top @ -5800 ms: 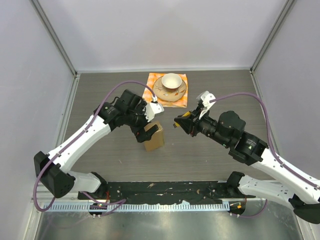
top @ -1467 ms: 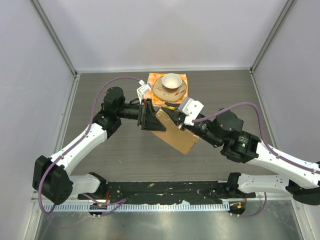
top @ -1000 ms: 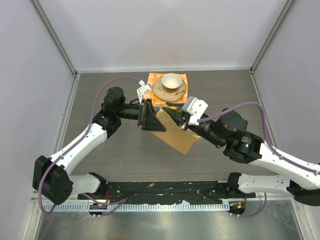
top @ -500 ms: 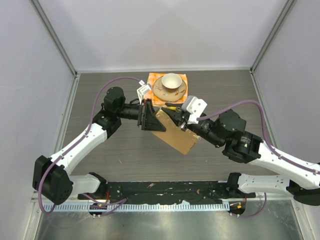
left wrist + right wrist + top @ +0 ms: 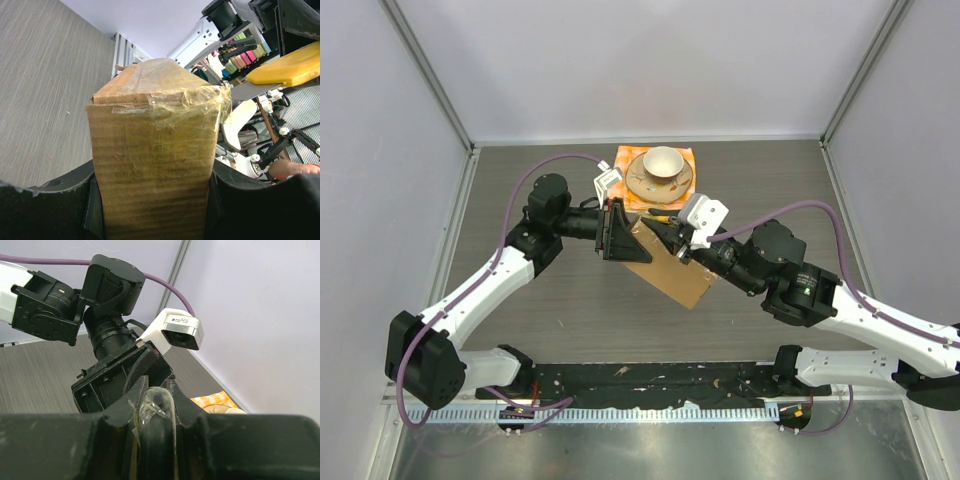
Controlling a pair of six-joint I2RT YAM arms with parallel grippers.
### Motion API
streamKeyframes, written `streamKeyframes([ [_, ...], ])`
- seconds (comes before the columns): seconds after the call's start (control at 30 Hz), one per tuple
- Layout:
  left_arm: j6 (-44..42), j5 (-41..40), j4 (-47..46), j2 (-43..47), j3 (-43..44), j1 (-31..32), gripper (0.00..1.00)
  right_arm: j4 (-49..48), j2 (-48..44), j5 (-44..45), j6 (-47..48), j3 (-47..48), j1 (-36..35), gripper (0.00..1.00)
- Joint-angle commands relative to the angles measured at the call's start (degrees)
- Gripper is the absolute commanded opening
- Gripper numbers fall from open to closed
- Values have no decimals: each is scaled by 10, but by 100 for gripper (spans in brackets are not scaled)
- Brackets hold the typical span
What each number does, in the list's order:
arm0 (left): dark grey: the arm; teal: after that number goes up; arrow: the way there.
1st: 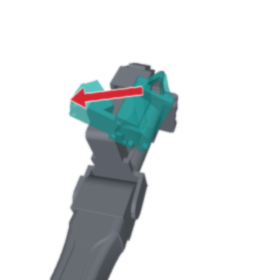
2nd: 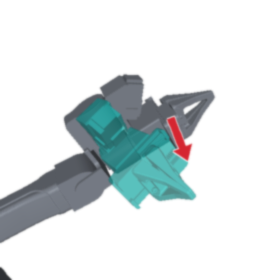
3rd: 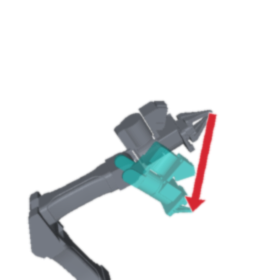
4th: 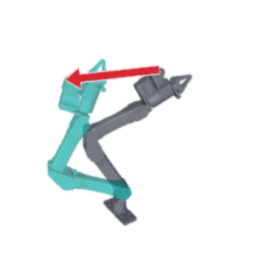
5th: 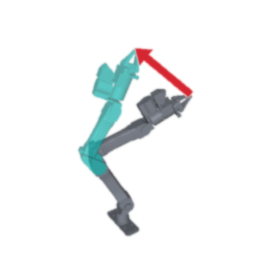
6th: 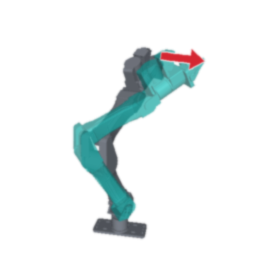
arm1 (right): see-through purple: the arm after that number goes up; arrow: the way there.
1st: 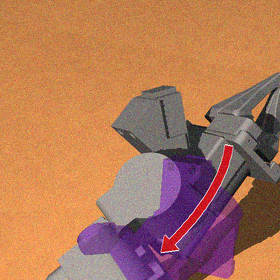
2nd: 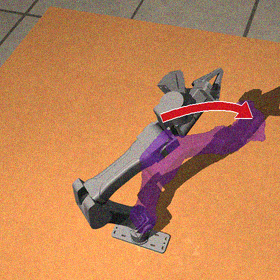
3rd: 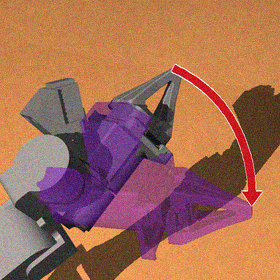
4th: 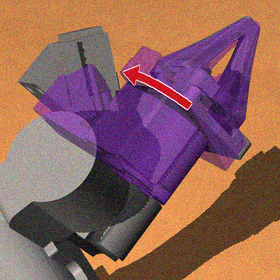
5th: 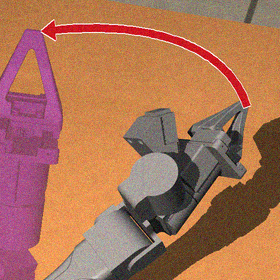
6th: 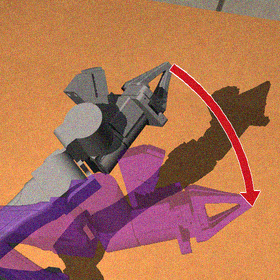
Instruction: Unpack the express box
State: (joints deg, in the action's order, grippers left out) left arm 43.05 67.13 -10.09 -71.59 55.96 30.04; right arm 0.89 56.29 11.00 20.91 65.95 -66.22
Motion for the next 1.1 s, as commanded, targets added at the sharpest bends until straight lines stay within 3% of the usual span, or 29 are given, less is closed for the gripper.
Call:
streamKeyframes([
  [0.0,0,5,-19,23,9,4,0,-16,-3,17,12,3,-1,1],
  [1.07,10,1,-25,29,-2,4,0,12,-24,2,13,35,-2,1],
])
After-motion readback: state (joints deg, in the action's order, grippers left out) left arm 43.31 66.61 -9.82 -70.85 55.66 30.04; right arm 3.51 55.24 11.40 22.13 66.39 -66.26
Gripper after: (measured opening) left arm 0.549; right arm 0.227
